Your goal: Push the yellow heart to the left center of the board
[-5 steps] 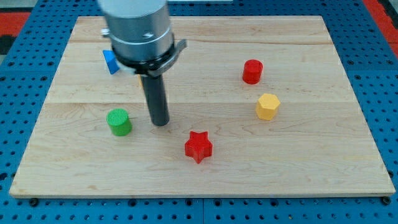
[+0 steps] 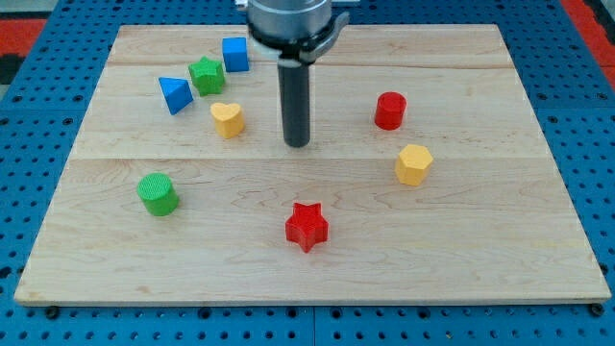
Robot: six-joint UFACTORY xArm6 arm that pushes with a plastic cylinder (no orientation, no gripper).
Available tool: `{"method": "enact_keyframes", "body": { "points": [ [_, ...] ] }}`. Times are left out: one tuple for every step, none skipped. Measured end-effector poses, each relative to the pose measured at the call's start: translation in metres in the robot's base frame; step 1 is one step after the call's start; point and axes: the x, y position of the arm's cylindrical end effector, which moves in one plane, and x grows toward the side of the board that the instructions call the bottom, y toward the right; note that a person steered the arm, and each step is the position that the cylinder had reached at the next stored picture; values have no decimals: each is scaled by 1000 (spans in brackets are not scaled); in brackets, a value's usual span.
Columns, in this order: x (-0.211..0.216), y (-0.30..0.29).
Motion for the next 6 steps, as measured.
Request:
{"method": "enact_keyframes", "body": {
  "points": [
    [-18, -45],
    [-38, -78],
    [-39, -89],
    [-10, -109],
    [-11, -120],
    [-12, -172]
  ]
}}
